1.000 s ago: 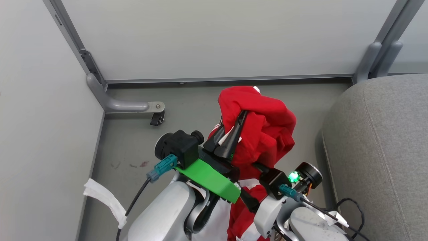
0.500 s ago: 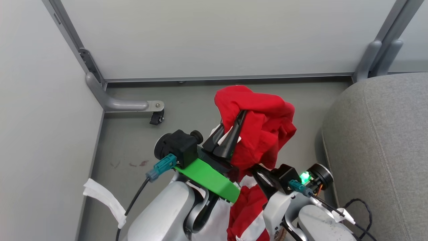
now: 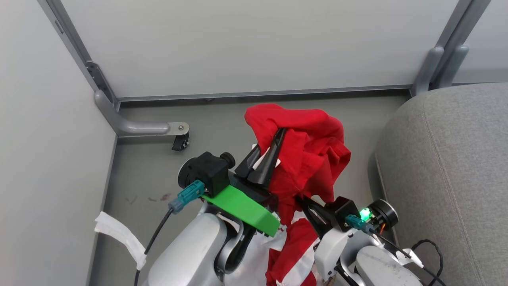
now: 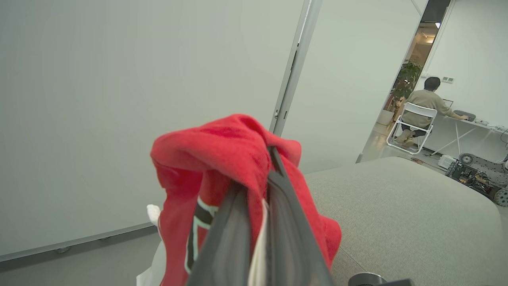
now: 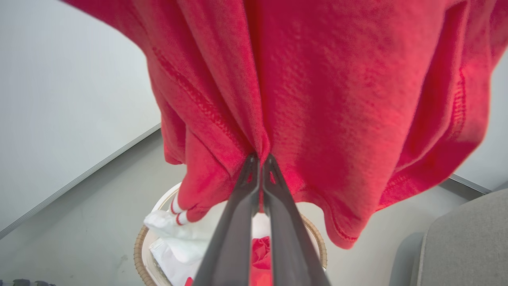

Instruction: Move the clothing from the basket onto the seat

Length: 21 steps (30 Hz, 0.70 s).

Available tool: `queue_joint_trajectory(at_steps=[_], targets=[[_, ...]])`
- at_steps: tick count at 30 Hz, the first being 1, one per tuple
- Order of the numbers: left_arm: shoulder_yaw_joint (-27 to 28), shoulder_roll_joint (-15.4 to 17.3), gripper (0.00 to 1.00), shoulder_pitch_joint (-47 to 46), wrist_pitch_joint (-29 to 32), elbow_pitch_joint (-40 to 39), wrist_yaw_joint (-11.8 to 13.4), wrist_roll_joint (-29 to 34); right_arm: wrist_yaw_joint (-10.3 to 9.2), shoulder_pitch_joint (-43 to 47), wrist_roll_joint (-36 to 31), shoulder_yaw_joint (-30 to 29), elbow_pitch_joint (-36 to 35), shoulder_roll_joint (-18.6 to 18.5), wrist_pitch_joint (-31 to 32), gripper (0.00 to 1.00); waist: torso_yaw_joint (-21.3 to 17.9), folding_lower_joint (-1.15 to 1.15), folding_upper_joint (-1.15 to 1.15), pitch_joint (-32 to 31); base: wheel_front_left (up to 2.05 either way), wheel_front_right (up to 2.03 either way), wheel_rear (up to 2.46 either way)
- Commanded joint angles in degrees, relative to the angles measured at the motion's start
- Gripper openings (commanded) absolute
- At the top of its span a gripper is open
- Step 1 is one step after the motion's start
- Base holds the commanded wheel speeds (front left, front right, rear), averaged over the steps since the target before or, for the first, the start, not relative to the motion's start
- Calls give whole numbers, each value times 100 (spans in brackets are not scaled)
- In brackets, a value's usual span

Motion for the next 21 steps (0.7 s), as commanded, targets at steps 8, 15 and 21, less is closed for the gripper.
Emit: queue_joint_trajectory(at_steps=[8,15,21], targets=[[69,10,0,22,-5,24,15,78,-6,119,88,-13,17,-32,-1,0,-93,0,0,2,0,0,0],[145,11,100,4,-3,358,205,300,-6,263,11,-261,-365,-30,-3,0,-268,0,0,-5,0,0,0],[417,14,100,157,-2,705,246,521,-6,536,-81,-809,-845,-30,-2,0,-704,0,0,3,0,0,0]])
